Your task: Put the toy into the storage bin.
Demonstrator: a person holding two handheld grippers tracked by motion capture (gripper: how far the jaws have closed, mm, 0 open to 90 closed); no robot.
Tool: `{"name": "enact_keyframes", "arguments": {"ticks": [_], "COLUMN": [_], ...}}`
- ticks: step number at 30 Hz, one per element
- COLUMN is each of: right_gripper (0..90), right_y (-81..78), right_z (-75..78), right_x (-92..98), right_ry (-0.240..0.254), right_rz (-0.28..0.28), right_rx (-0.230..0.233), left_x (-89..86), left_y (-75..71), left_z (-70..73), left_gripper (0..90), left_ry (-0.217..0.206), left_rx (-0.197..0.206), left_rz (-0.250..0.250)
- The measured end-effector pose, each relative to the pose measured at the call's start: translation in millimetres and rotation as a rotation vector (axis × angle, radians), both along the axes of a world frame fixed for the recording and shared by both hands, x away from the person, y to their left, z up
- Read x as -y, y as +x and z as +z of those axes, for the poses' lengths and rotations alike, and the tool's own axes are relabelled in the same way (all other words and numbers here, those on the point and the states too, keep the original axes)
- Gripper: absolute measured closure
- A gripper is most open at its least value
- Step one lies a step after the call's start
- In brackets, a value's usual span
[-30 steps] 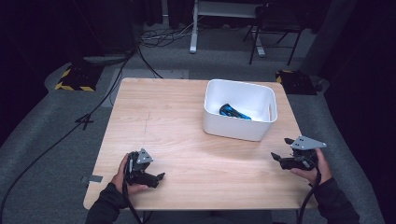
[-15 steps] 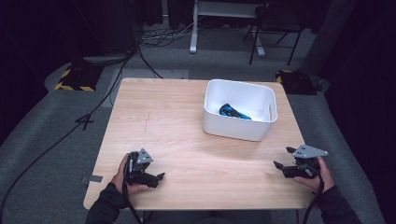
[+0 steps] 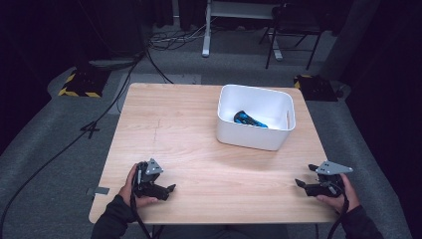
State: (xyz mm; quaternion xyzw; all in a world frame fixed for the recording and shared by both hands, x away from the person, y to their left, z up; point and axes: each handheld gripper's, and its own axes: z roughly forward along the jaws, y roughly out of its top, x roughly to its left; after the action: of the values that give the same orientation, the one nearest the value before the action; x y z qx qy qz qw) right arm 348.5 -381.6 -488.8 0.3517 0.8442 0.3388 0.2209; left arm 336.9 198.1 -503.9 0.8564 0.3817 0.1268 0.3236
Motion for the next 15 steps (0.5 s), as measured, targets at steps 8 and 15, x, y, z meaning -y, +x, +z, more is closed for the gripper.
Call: {"name": "enact_keyframes", "arguments": {"ticks": [8,15], "right_gripper": [19.8,19.2], "right_y": [-6.4,-11.8], "right_z": [-9.8,-13.9], "right_x": [12.8,22.0], "right_ry": [0.034,0.093], "right_rz": [-0.023,-0.044], "right_rx": [-0.026,-0.044], "left_x": [0.1,0.1], "left_y": [0.0,0.1], "left_z": [-0.1,-0.1], "left_gripper": [0.5,0.5], "left_ry": [-0.002,-0.002], "left_rx": [-0.002,-0.002], "left_rz": [0.000,-0.001]}}
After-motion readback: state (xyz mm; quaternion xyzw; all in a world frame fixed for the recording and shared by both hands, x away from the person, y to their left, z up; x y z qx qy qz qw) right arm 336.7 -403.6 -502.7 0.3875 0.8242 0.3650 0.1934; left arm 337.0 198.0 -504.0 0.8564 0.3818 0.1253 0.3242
